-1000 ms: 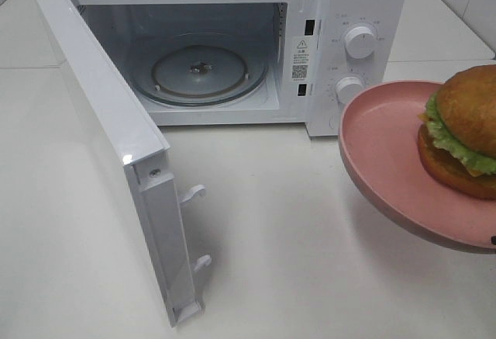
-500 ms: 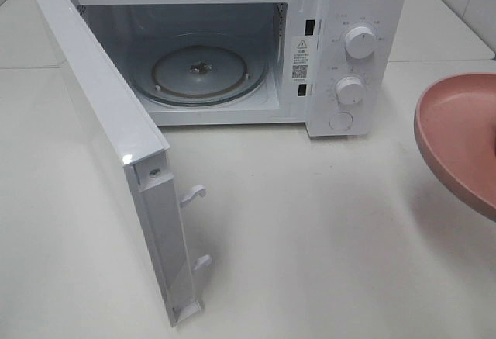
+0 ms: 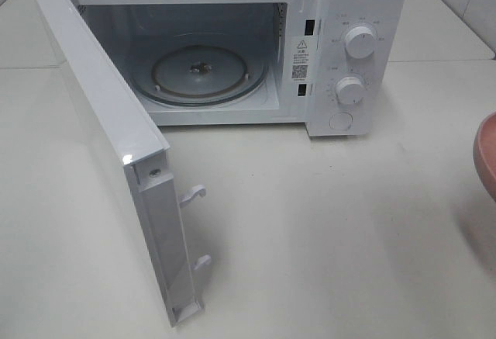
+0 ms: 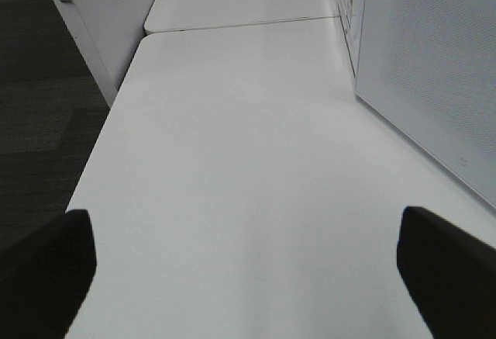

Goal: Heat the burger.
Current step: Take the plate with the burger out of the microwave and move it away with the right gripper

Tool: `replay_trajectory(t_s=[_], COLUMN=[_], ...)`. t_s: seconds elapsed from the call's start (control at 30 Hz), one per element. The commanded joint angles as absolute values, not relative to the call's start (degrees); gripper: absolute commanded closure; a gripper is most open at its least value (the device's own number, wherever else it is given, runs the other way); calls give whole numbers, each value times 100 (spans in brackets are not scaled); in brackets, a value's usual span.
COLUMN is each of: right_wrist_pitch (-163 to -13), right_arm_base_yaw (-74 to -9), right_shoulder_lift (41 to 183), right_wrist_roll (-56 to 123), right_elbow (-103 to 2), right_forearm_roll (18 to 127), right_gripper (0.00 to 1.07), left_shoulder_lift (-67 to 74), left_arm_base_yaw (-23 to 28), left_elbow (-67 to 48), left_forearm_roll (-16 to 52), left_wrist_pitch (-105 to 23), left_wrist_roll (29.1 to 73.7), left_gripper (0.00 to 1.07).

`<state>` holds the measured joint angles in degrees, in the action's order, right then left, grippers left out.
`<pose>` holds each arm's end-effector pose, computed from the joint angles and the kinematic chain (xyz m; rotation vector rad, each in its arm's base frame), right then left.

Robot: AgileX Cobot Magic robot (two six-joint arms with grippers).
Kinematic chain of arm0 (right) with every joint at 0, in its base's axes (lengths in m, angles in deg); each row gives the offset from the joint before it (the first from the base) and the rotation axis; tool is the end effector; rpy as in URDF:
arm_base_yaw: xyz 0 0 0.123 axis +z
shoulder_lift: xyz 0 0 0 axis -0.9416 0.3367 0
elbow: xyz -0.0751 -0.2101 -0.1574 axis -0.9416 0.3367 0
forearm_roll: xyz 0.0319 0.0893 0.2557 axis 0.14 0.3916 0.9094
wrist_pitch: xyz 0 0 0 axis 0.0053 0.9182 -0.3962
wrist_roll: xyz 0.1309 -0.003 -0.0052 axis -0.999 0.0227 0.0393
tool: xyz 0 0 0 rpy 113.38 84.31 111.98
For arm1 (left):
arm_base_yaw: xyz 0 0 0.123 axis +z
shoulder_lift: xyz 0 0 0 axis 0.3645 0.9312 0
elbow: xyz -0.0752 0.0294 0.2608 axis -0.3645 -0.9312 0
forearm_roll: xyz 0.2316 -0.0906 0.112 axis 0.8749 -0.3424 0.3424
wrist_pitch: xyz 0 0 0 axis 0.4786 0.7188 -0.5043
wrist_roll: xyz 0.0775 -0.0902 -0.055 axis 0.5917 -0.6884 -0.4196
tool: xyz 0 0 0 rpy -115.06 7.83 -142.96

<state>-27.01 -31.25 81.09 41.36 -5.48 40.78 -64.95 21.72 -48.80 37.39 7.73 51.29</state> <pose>0.1402 0.0394 0.1855 -1.3740 2.2077 -0.5586 0.0567 0.0101 0.2841 0.0520 1.9888 0.1472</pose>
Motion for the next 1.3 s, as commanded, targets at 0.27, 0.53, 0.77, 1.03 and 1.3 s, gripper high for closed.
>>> replay_trajectory(t_s=[0.27, 0.53, 0.77, 1.03, 1.3], right_wrist_pitch=[-2638, -2690, -2936, -3159, -3245], right_arm_base_yaw=[-3131, -3131, -3148, -3148, -3148], right_shoulder_lift=[8917, 9845, 10567, 11295, 11925], right_wrist_roll=[2217, 962, -247, -1170, -2321], right_elbow=[-617, -617, -617, -800, -1098], right_forearm_roll=[3367, 3218, 2926, 2445, 2256], right_gripper=[107, 107, 107, 107, 107], left_shoulder_lift=[-6581, -6581, -6581, -6581, -6581], left_arm_base_yaw=[2177, 2177, 2177, 2177, 2177], left_elbow=[-4880, -4880, -4880, -4880, -4880], left_forearm_roll=[3767, 3767, 3767, 3767, 3767], left_wrist_pitch=[676, 676, 676, 676, 676], left_wrist_roll=[5106, 5106, 5106, 5106, 5106], left_gripper=[9, 9, 9, 9, 9])
